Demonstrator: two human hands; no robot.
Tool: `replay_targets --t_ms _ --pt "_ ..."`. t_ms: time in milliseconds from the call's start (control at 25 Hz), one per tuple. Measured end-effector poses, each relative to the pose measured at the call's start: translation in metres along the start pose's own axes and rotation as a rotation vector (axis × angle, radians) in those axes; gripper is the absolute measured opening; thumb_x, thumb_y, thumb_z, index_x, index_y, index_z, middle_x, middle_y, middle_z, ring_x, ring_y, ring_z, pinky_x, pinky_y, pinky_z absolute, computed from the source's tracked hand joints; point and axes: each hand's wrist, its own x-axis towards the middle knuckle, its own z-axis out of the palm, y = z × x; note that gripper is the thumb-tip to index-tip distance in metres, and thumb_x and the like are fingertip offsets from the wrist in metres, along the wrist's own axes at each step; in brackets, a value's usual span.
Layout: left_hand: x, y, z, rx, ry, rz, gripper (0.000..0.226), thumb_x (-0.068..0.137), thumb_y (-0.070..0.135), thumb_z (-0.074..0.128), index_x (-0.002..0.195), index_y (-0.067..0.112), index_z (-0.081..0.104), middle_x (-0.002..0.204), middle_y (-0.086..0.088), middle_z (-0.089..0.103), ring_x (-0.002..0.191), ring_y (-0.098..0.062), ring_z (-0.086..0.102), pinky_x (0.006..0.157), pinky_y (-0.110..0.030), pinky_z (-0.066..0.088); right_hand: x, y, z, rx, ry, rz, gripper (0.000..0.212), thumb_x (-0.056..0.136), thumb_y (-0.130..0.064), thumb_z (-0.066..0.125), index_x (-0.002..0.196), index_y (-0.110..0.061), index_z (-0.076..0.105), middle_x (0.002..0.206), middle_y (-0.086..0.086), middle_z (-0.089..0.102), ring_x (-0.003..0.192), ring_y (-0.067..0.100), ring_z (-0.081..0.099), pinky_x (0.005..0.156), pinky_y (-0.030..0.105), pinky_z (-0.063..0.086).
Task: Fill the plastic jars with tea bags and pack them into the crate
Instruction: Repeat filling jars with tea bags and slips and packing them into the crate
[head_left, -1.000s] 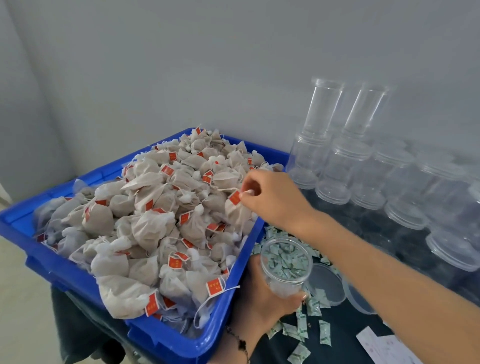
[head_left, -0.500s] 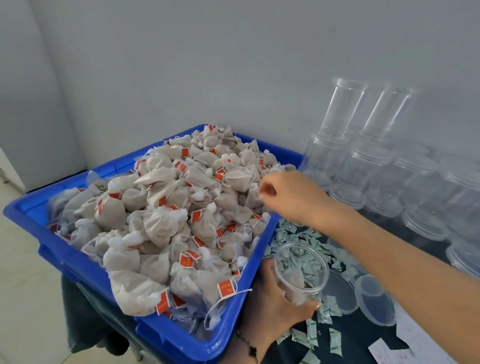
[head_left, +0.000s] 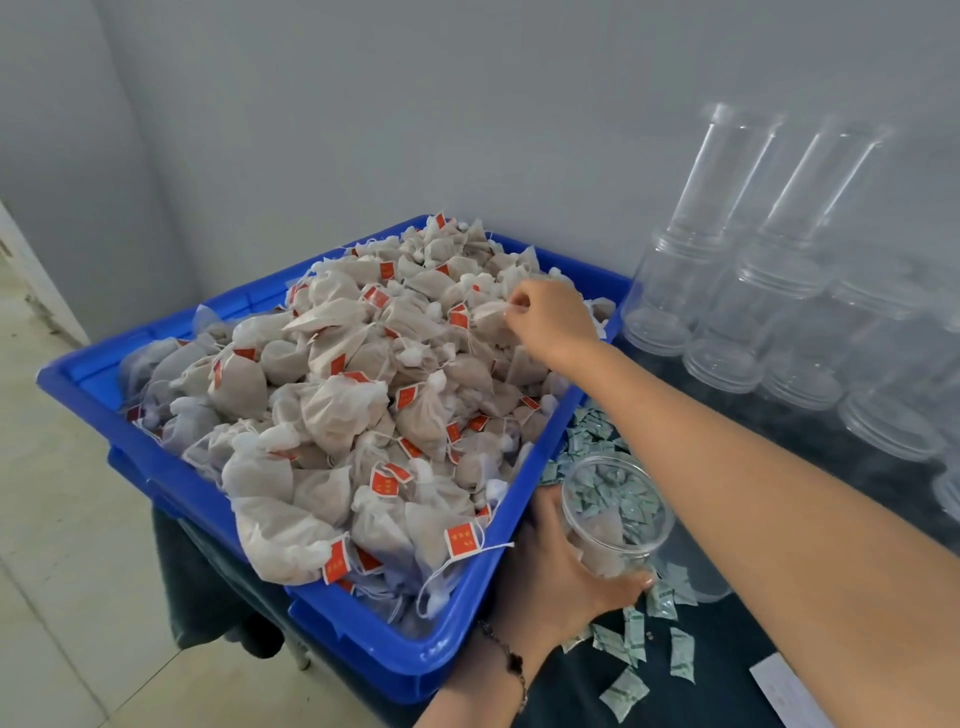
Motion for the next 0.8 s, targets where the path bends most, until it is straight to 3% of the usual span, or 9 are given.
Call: replay_targets --t_ms 80,120,200,280,320,440,520,680,800 --pt "-0.001 0.001 0.0 -0.01 0.004 0.003 0.091 0.051 0.056 0.084 0.119 0.033 0.029 0.121 0.016 0.046 0.107 -0.001 0.048 0.085 -0.01 0.039 -0.013 0.001 -0.021 0.355 -0.017 0.151 0.018 0.092 -0.016 0.047 0.074 -0.014 0.047 0.078 -0.002 0.05 0.077 0.016 0.047 0.061 0.027 0.04" --pt "-0.001 0.0 0.0 -0.017 0.012 0.002 0.09 0.05 0.056 0.085 0.118 0.034 0.03 0.12 0.016 0.047 0.106 -0.001 0.049 0.085 -0.011 0.04 -0.022 0.002 -0.031 0.581 -0.041 0.239 0.018 0.093 -0.017 0.046 0.075 -0.014 0.047 0.08 0.002 0.051 0.081 0.018 0.049 0.07 0.03 0.047" --pt "-0.002 0.001 0.0 -0.021 0.028 0.007 0.091 0.048 0.057 0.085 0.119 0.033 0.032 0.12 0.015 0.049 0.106 -0.002 0.051 0.086 -0.016 0.044 -0.048 0.008 -0.053 0.986 -0.122 0.398 0.011 0.095 -0.019 0.046 0.094 -0.011 0.054 0.099 0.009 0.058 0.093 0.023 0.059 0.084 0.044 0.054" --pt "-0.001 0.0 0.001 -0.012 0.044 0.018 0.093 0.047 0.059 0.083 0.12 0.031 0.033 0.12 0.015 0.049 0.106 -0.002 0.051 0.087 -0.017 0.044 -0.076 0.02 -0.07 1.156 -0.174 0.452 0.017 0.096 -0.021 0.05 0.106 -0.009 0.055 0.108 0.014 0.061 0.093 0.026 0.064 0.074 0.044 0.058" --pt "-0.001 -0.001 0.002 -0.011 0.048 0.018 0.093 0.046 0.06 0.082 0.119 0.031 0.033 0.12 0.015 0.049 0.105 -0.002 0.051 0.086 -0.016 0.042 -0.09 0.025 -0.076 1.086 -0.188 0.442 0.016 0.095 -0.022 0.053 0.104 -0.009 0.056 0.105 0.014 0.062 0.089 0.026 0.066 0.071 0.042 0.059" --pt "0.001 -0.002 0.003 0.005 0.061 0.017 0.091 0.045 0.063 0.081 0.115 0.033 0.031 0.114 0.016 0.05 0.099 -0.002 0.053 0.081 -0.015 0.043 -0.124 0.035 -0.083 0.392 -0.324 0.248 0.021 0.09 -0.035 0.06 0.091 -0.014 0.059 0.092 0.003 0.066 0.083 0.017 0.064 0.076 0.032 0.056" --pt "0.002 -0.004 0.004 0.03 0.069 0.044 0.089 0.045 0.062 0.08 0.113 0.032 0.031 0.11 0.017 0.049 0.095 0.002 0.051 0.076 -0.008 0.041 -0.134 0.033 -0.078 0.09 -0.432 0.115 0.026 0.086 -0.047 0.06 0.088 -0.021 0.061 0.087 -0.009 0.064 0.078 0.006 0.061 0.07 0.022 0.049" --pt "0.001 -0.004 0.004 0.005 0.075 0.056 0.088 0.05 0.05 0.081 0.121 0.029 0.033 0.114 0.016 0.047 0.093 0.014 0.045 0.07 0.005 0.033 -0.107 0.009 -0.056 0.086 -0.301 -0.035 0.008 0.092 -0.032 0.057 0.091 -0.025 0.061 0.088 -0.015 0.062 0.08 0.001 0.059 0.063 0.008 0.043" --pt "0.002 -0.008 0.008 -0.049 0.064 0.053 0.087 0.051 0.048 0.083 0.119 0.033 0.031 0.115 0.017 0.047 0.098 0.012 0.048 0.076 0.001 0.037 -0.066 -0.009 -0.016 0.006 -0.279 -0.127 0.027 0.095 -0.018 0.049 0.122 -0.018 0.057 0.11 0.0 0.064 0.097 0.014 0.06 0.084 0.027 0.05"
